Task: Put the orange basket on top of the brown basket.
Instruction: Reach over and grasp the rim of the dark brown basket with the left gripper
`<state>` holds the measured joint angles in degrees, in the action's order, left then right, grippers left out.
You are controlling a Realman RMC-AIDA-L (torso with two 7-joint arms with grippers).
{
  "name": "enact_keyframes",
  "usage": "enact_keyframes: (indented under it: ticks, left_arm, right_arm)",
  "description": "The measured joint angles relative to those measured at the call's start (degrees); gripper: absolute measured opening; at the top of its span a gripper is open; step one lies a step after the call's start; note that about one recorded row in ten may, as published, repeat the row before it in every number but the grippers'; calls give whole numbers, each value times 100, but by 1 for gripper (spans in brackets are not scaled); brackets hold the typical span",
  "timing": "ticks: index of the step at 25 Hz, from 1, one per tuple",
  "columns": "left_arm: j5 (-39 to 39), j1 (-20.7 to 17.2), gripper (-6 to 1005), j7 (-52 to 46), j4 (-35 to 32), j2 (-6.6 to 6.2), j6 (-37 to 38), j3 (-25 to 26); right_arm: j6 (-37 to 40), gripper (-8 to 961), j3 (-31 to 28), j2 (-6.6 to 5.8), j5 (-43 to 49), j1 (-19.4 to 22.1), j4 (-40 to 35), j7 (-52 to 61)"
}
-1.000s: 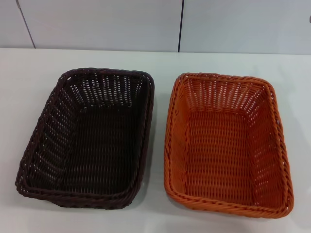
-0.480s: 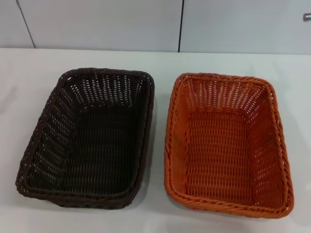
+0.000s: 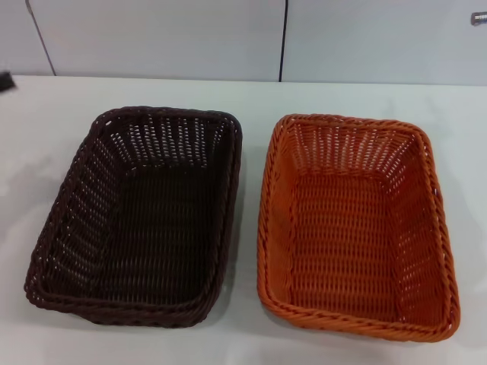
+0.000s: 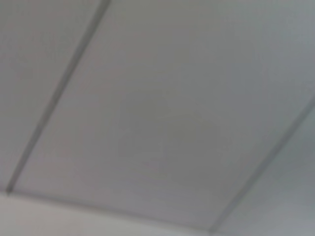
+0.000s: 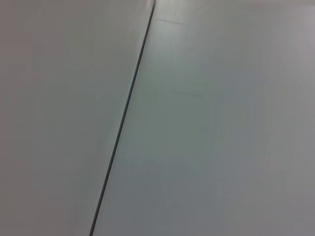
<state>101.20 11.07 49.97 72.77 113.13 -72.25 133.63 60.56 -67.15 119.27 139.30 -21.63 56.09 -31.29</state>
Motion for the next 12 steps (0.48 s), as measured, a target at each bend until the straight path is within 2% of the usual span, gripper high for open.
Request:
enact_keyframes:
  ticks: [1, 2, 3, 4, 7, 9, 12]
  left_arm:
    - [222, 34, 859, -124, 113, 22, -88, -12]
    - [1011, 194, 859, -564, 488, 119, -438, -43]
    - [1011, 194, 859, -564, 488, 119, -438, -43]
    - [1382, 281, 859, -738, 646, 181, -580, -46]
    - [2808, 616, 859, -1255, 1099, 454, -930, -174]
    - [3003, 667, 859, -1354, 1126, 473, -942, -253]
    - [3793, 847, 859, -1788, 1107, 464, -873, -787]
  right_arm:
    - [0, 664, 0, 0, 0, -7, 1, 0]
    - [0, 664, 1, 0, 0, -18, 2, 0]
    - [0, 664, 1, 0, 0, -18, 2, 0]
    - [-2, 665, 0, 0, 0, -35, 1, 0]
    - [-2, 665, 5, 0, 0, -51, -1, 0]
    - [-3, 665, 14, -1, 0, -63, -2, 0]
    - [-2, 665, 16, -8, 0, -58, -5, 0]
